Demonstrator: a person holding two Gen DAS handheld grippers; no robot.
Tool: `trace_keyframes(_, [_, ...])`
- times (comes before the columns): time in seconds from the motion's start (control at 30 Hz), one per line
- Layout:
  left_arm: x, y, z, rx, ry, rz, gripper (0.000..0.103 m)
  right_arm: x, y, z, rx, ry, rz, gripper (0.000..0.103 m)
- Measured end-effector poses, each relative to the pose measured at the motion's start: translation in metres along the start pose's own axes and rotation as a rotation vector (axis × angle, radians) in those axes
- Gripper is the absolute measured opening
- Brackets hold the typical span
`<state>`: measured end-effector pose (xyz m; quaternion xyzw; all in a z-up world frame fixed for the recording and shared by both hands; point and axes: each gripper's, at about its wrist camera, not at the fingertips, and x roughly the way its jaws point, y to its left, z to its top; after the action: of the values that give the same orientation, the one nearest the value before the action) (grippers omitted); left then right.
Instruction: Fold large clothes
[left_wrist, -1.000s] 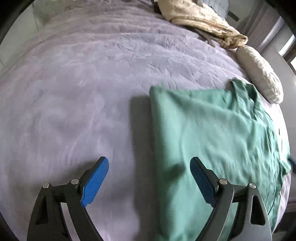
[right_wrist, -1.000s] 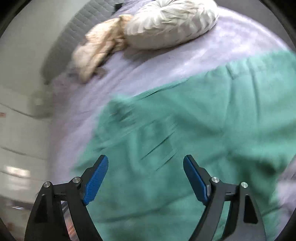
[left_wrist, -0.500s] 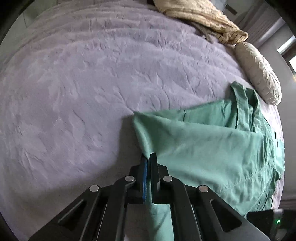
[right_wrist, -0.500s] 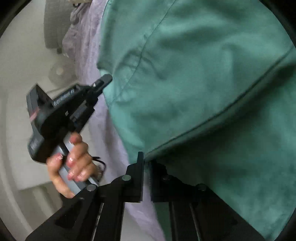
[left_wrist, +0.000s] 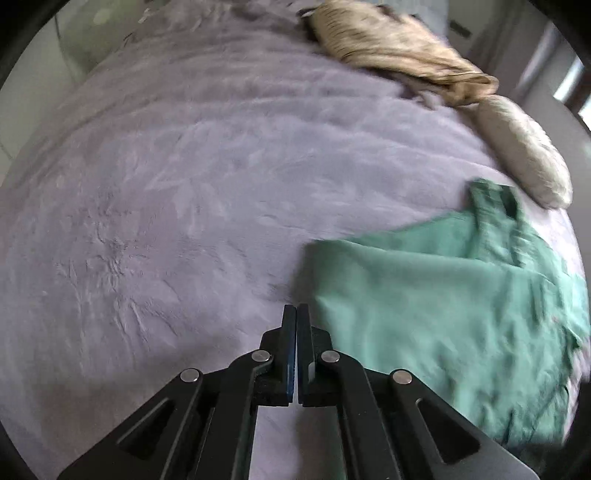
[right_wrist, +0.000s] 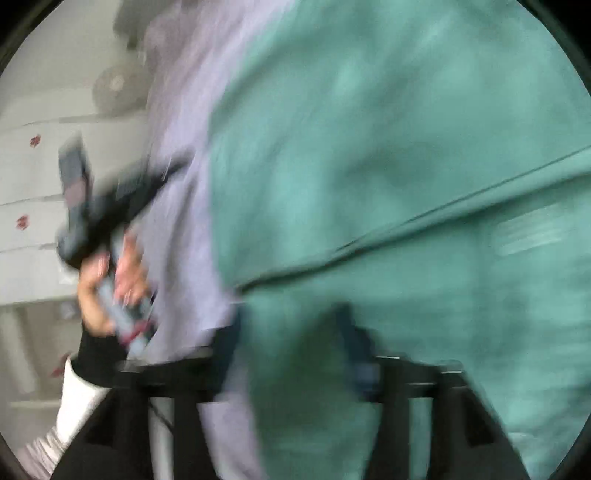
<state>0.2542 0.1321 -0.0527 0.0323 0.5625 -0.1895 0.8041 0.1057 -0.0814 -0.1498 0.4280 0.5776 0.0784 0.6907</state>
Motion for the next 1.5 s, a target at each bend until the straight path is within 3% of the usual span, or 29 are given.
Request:
trace_keyframes(0.03, [-0.005, -0.005, -0.006, 0.008, 0.000, -0.018, 0.001, -0.030, -0.016, 0.004, 0.021, -0.093, -0.069, 0.068])
trace_keyframes(0.13, [-0.005, -0.028, -0.026, 0.031, 0.023, -0.040, 0.001, -0.081, -0.061, 0.015, 0.144, -0.260, -0.197, 0.068])
trace_keyframes(0.23, [0.017, -0.043, -0.045, 0.043, 0.091, 0.003, 0.001, -0.099, -0.089, 0.030, 0.220, -0.333, -0.267, 0.064])
trace_keyframes(0.3, [0.031, -0.044, -0.058, 0.049, 0.137, 0.065, 0.001, -0.090, -0.100, 0.042, 0.222, -0.300, -0.328, 0.032])
trace_keyframes(0.33, [0.031, -0.043, -0.063, 0.050, 0.145, 0.093, 0.001, -0.090, -0.110, 0.045, 0.247, -0.271, -0.368, 0.009])
trace_keyframes(0.4, [0.018, -0.039, -0.070, 0.044, 0.144, 0.113, 0.001, -0.113, -0.133, 0.036, 0.329, -0.286, -0.320, 0.007])
trace_keyframes(0.6, [-0.053, -0.047, -0.090, 0.071, 0.063, 0.121, 0.001, -0.204, -0.114, -0.007, 0.263, -0.427, -0.307, 0.016])
trace_keyframes(0.63, [-0.062, -0.053, -0.092, 0.079, 0.049, 0.117, 0.001, -0.223, -0.111, -0.022, 0.246, -0.450, -0.305, 0.031])
trace_keyframes(0.67, [-0.077, -0.061, -0.097, 0.091, 0.038, 0.107, 0.001, -0.232, -0.106, -0.026, 0.239, -0.471, -0.308, 0.057])
trace_keyframes(0.73, [-0.097, -0.075, -0.107, 0.101, 0.034, 0.091, 0.001, -0.270, -0.104, -0.065, 0.230, -0.526, -0.314, 0.075])
trace_keyframes(0.93, [-0.160, -0.111, -0.153, 0.108, 0.018, 0.009, 0.001, -0.348, -0.105, -0.136, 0.202, -0.599, -0.355, 0.076])
trace_keyframes(1.17, [-0.217, -0.153, -0.253, 0.150, 0.039, 0.043, 0.001, -0.405, -0.122, -0.200, 0.148, -0.607, -0.294, 0.077])
trace_keyframes(1.33, [-0.240, -0.228, -0.341, 0.177, 0.063, 0.049, 0.001, -0.452, -0.157, -0.244, 0.096, -0.629, -0.261, 0.077])
trace_keyframes(1.5, [-0.254, -0.313, -0.404, 0.113, 0.119, -0.076, 0.001, -0.530, -0.202, -0.322, 0.062, -0.683, -0.281, 0.077])
